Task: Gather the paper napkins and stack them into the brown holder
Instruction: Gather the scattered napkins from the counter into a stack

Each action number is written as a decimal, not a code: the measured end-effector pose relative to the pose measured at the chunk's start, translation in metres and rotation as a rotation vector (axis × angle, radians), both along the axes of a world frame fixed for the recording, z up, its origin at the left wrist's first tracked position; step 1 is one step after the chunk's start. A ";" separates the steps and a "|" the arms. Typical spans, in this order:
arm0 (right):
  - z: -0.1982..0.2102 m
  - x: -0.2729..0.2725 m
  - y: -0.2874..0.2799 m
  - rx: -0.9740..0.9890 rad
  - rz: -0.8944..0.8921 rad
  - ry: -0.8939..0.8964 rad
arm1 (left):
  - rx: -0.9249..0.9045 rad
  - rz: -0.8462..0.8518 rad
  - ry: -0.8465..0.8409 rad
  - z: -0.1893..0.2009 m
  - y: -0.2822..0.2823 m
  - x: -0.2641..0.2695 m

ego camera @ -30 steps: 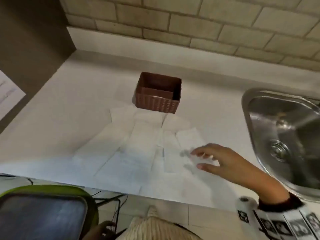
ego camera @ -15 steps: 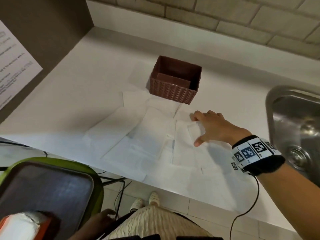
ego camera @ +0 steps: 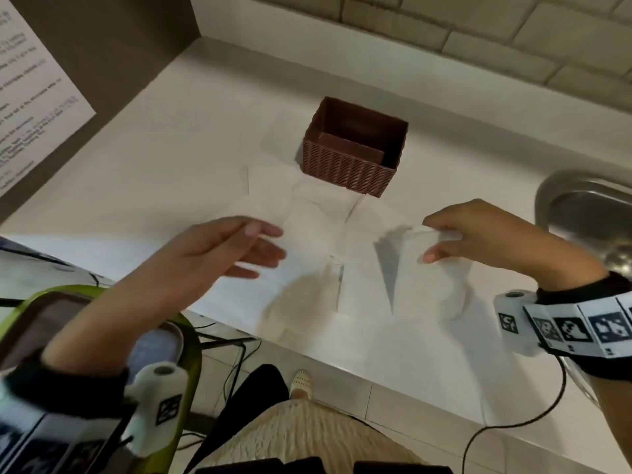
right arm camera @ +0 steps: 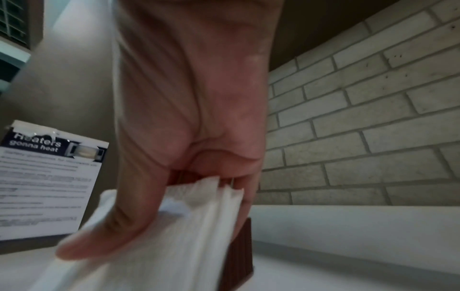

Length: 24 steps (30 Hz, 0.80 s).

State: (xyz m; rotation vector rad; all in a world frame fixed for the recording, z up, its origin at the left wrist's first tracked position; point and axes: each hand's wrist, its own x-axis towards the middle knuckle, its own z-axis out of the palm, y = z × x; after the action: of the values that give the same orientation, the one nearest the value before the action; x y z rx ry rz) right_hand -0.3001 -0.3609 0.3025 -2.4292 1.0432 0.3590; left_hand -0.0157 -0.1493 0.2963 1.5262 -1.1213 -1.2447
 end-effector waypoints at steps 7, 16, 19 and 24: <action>0.049 0.046 0.029 0.317 0.016 -0.457 | 0.123 -0.145 0.137 -0.009 -0.057 -0.041; -0.053 0.065 0.020 0.175 -0.288 -0.316 | 0.183 0.239 0.217 -0.048 -0.047 -0.018; -0.085 0.052 0.021 -0.037 -0.202 0.051 | 0.202 0.403 0.307 -0.058 -0.038 0.005; -0.094 0.056 0.017 -0.123 -0.203 0.145 | 0.247 0.401 0.556 -0.066 -0.028 0.022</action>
State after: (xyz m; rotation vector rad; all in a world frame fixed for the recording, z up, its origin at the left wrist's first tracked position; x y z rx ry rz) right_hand -0.2436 -0.3440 0.2087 -2.4038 1.3992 0.4180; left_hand 0.0060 -0.1770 0.2303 1.3629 -0.2941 -1.4295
